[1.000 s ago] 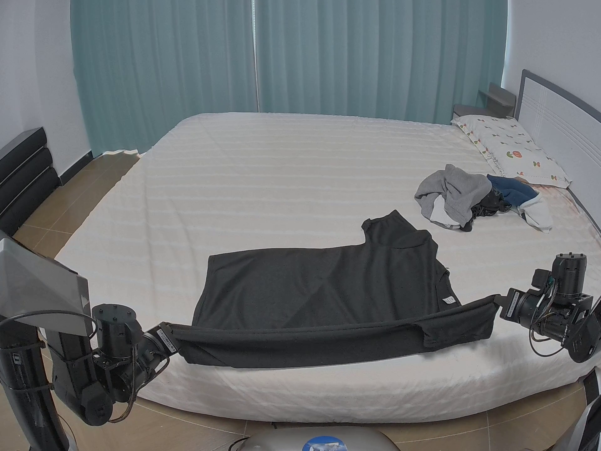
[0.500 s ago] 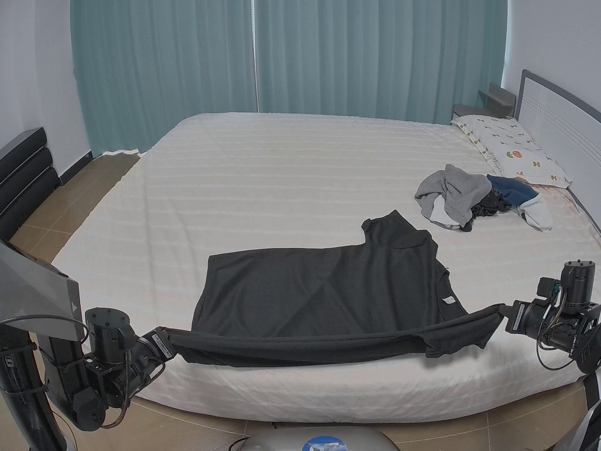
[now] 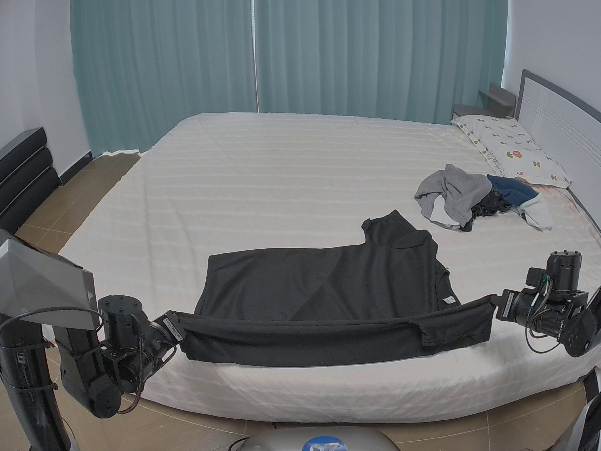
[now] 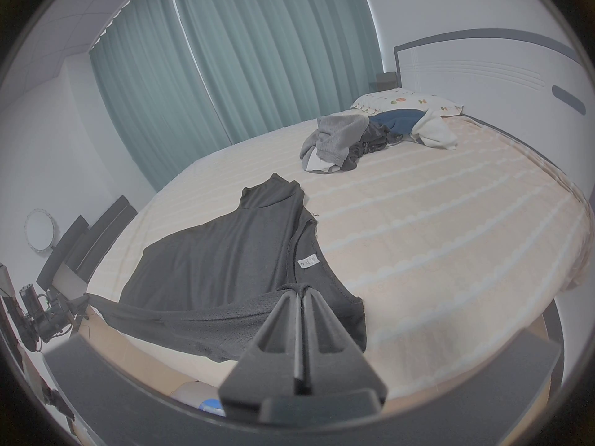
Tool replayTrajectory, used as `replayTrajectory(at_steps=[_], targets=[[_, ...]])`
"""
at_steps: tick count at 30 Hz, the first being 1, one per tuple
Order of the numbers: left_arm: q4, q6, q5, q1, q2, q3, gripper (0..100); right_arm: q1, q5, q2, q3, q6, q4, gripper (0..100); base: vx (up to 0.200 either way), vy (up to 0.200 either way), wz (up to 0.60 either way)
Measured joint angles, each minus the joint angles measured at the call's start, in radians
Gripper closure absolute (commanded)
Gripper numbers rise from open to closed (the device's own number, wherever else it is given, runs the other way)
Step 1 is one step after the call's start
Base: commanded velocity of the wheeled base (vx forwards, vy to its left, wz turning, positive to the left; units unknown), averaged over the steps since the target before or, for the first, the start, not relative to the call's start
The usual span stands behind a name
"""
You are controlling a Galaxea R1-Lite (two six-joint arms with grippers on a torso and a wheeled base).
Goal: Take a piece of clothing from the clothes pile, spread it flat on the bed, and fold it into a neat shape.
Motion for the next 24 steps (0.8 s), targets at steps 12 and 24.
replayTrajectory(at_steps=[12, 24], targets=[[0.003, 0.011, 0.000, 0.011, 0.109, -0.113, 100, 0.006, -0.001, 0.169, -0.144, 0.003, 0.000, 100, 0.000, 0.000, 0.00], [0.008, 0.017, 0.000, 0.026, 0.201, -0.213, 100, 0.025, -0.002, 0.296, -0.247, 0.004, -0.009, 100, 0.000, 0.000, 0.00]])
